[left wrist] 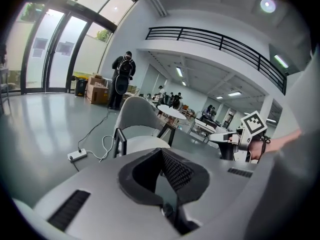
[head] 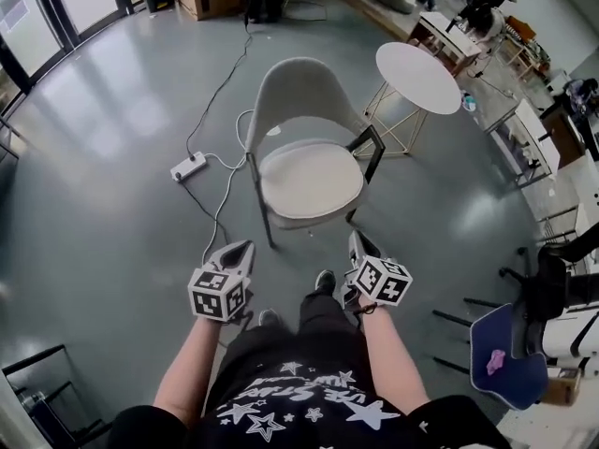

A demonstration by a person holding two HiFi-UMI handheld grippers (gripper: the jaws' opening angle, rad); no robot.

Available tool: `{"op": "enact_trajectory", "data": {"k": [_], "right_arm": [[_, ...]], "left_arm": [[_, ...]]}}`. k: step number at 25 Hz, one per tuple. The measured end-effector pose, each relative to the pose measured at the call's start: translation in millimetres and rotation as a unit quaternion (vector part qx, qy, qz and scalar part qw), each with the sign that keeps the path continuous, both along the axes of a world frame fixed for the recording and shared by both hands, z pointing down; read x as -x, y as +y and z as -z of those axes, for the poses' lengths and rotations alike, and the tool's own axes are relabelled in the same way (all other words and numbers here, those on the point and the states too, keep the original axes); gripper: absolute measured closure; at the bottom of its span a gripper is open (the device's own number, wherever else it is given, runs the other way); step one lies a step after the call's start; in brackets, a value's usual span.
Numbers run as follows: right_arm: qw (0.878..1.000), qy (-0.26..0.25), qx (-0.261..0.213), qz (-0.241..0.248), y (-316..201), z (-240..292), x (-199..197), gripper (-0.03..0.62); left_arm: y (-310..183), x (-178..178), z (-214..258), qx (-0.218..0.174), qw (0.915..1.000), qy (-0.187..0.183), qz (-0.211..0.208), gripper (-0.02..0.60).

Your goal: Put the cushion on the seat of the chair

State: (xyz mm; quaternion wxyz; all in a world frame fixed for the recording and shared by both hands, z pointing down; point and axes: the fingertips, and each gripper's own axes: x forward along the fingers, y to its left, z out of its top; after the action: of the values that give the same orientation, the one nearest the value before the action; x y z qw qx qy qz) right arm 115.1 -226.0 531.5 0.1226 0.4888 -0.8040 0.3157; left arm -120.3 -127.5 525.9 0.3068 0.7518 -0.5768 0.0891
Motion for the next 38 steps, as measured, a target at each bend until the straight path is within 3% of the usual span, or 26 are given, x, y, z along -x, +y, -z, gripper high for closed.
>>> {"op": "enact_trajectory", "data": {"k": [9, 22, 31, 38], "right_arm": [[1.0, 0.0, 0.008, -0.031, 39, -4, -63, 0.591], [0.997, -0.01, 0.004, 0.071, 144, -1, -100, 0.591], [0.996, -0.024, -0.007, 0.087, 178, 12, -103, 0.592], [0.995, -0.027, -0.021, 0.089, 204, 29, -92, 0.591]], "left_arm": [[19, -52, 26, -0.032, 0.999, -0.004, -0.031, 0.574], [103, -124, 37, -0.02, 0.9996, -0.015, -0.011, 0.574], [162, -134, 57, -0.039, 0.9987, -0.023, 0.025, 0.574], [195, -121, 49, -0.027, 0.9992, -0.025, 0.017, 0.574]]}}
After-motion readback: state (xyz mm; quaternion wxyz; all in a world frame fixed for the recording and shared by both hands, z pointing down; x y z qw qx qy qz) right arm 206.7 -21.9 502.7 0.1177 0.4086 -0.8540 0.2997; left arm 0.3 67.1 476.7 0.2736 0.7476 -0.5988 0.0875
